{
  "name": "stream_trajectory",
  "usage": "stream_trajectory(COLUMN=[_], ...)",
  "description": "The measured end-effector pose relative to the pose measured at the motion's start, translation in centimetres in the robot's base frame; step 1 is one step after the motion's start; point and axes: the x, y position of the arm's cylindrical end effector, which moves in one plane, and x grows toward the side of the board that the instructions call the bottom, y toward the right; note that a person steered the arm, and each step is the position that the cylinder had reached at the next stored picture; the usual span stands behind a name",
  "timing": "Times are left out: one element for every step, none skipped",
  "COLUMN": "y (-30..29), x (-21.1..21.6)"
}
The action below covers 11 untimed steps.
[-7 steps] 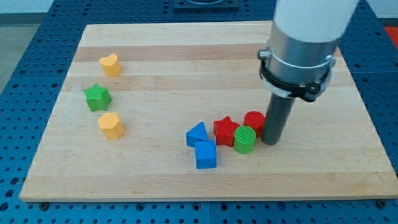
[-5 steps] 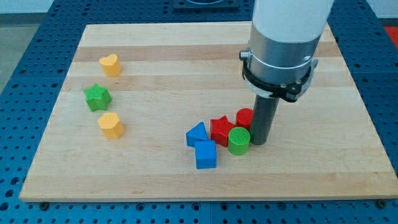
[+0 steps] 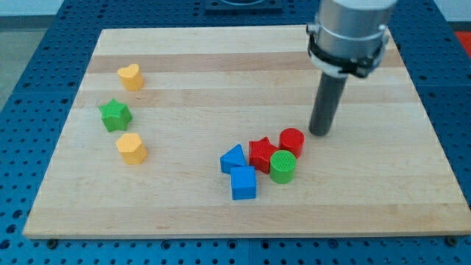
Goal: Push the yellow heart top right to the green star
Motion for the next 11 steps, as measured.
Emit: stream_trajectory(y=[-2.0,-6.3,-12.1,-17.1,-21.8,-26.3,-30.1,-32.6,-32.9,-33.8,-33.8], x=[-4.6,-7.8,-9.5,-11.1,-12.9,-15.3,-16.8,-17.1,-16.3,-15.5,-13.1])
